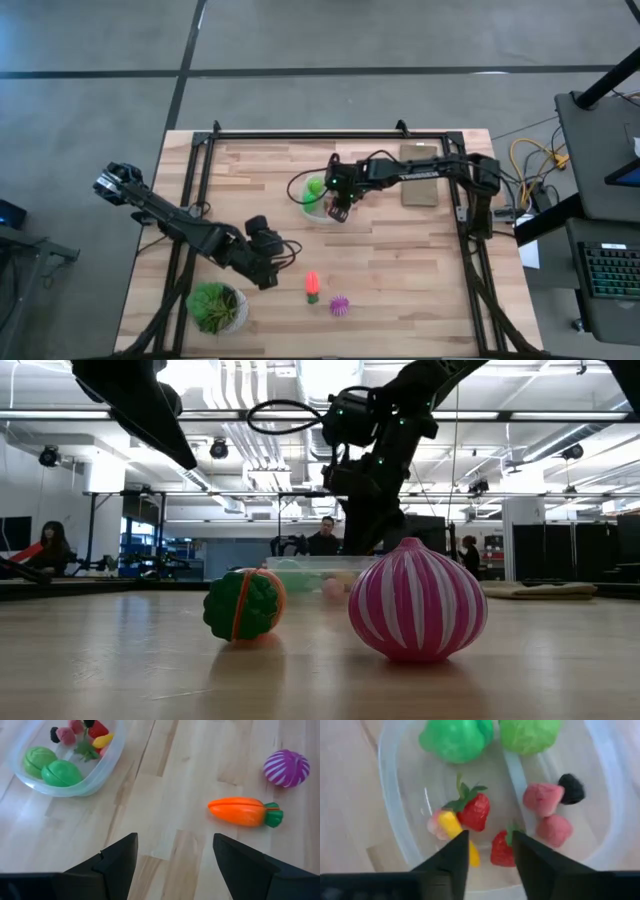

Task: Pick and placing Produce into tupperware
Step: Put the purple onion into the transparent container

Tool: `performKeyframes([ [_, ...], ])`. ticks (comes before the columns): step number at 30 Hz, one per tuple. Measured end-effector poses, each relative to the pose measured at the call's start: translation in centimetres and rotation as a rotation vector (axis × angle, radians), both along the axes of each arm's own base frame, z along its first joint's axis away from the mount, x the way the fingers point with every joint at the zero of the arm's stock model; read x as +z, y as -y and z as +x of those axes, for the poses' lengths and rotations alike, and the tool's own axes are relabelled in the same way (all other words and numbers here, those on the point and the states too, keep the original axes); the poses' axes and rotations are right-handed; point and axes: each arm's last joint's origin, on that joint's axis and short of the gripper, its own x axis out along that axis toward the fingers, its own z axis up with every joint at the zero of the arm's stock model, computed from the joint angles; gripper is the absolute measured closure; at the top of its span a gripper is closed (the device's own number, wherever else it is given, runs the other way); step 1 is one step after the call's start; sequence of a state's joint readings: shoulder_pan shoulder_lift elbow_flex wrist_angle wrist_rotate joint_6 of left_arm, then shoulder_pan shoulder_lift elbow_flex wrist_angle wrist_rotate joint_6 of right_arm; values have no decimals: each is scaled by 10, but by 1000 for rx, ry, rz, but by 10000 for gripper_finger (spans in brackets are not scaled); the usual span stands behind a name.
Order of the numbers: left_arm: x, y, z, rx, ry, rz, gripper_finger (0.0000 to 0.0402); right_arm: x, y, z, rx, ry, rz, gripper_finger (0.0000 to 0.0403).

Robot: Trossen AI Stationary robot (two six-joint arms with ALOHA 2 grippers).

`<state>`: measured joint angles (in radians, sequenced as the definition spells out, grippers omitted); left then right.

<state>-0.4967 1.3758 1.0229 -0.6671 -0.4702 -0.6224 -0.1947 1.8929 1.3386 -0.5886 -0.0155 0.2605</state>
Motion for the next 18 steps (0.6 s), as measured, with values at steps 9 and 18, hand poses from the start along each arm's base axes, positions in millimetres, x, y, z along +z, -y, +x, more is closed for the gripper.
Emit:
performKeyframes([
  [9,-2,-5,-3,-16,-60,25,157,46,-71,-16,376,-7,-69,198],
  [18,-1,-2,-5,-179,-34,61,158,49,-168,-29,334,21,-20,197],
])
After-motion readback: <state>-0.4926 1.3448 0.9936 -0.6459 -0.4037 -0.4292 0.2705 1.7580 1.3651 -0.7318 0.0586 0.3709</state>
